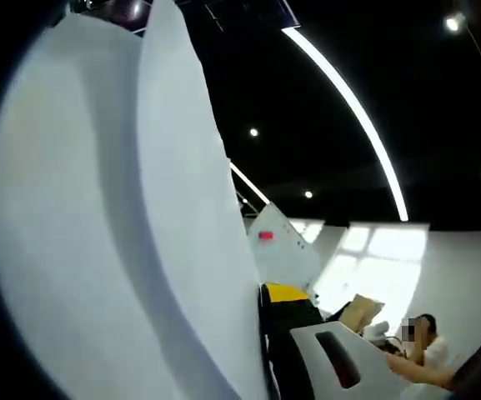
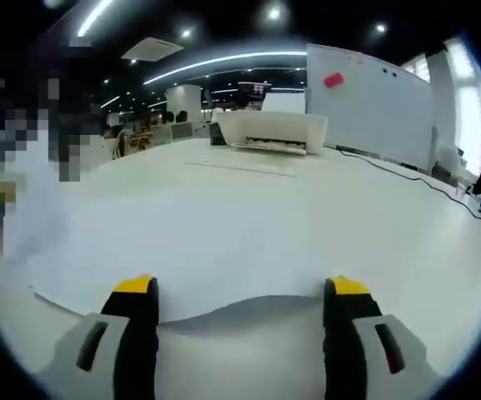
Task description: Organize the stack of printing papers by aligning and flattening the scattered papers on the table
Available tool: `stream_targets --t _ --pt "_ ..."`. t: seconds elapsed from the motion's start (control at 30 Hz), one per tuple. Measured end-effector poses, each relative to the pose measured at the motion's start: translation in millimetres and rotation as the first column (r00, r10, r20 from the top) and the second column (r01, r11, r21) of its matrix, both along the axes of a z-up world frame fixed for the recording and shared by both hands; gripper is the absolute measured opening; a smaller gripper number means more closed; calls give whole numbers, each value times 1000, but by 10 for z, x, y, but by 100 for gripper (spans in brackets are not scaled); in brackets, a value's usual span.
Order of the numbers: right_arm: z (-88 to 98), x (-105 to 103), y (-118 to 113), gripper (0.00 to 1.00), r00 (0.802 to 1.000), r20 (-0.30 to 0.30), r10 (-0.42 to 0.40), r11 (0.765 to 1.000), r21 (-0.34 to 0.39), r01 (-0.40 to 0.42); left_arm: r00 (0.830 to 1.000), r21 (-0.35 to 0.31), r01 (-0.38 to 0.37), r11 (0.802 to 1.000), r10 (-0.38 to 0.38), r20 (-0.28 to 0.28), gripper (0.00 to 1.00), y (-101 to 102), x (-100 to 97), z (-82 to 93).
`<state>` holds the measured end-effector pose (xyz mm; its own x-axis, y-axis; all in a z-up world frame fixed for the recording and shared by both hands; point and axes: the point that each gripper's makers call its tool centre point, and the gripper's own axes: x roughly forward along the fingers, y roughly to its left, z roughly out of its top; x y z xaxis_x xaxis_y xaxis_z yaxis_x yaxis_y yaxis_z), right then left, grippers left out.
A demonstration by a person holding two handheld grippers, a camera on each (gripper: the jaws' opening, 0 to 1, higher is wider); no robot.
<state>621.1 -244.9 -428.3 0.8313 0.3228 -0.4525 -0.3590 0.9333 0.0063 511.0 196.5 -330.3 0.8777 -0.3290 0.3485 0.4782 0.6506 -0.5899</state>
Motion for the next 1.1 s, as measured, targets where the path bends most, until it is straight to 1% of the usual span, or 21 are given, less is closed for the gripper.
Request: stream_targets --t 0.2,0.27,0.43,0.57,0.63,0.73,0.9,0.93,0.97,1.1 --pt "19 -78 110 61 999 0 39 999 5 -39 1000 0 0 1000 0 0 7 1 0 -1" --pt "38 -84 160 58 998 12 60 998 5 -60 1000 0 1 1000 -1 0 7 -1 0 -1" --pt "44 -159 281 47 996 14 84 996 14 -84 1000 0 1 1000 -1 0 7 -3 -2 0" --pt "50 -204 366 43 995 18 95 995 16 -95 1000 0 2 1000 -2 0 7 -5 -2 1" --pt "54 -224 394 42 995 19 96 995 17 -97 1000 -1 2 1000 -2 0 7 -2 0 1" --pt "60 -243 431 38 994 22 105 994 17 -105 1000 -1 2 1000 -2 0 7 1 2 1" --pt "55 -332 530 30 992 24 125 992 20 -125 1000 -2 2 1000 -2 1 7 6 3 2" --pt "57 -354 542 26 992 23 125 992 21 -126 1000 -1 2 1000 -2 1 7 6 2 3" --pt "54 -326 525 19 990 25 136 991 19 -136 1000 -1 2 1000 -2 2 7 6 2 3" --pt "61 -379 565 19 990 23 138 990 21 -139 1000 -1 1 1000 -1 2 7 4 -2 4"
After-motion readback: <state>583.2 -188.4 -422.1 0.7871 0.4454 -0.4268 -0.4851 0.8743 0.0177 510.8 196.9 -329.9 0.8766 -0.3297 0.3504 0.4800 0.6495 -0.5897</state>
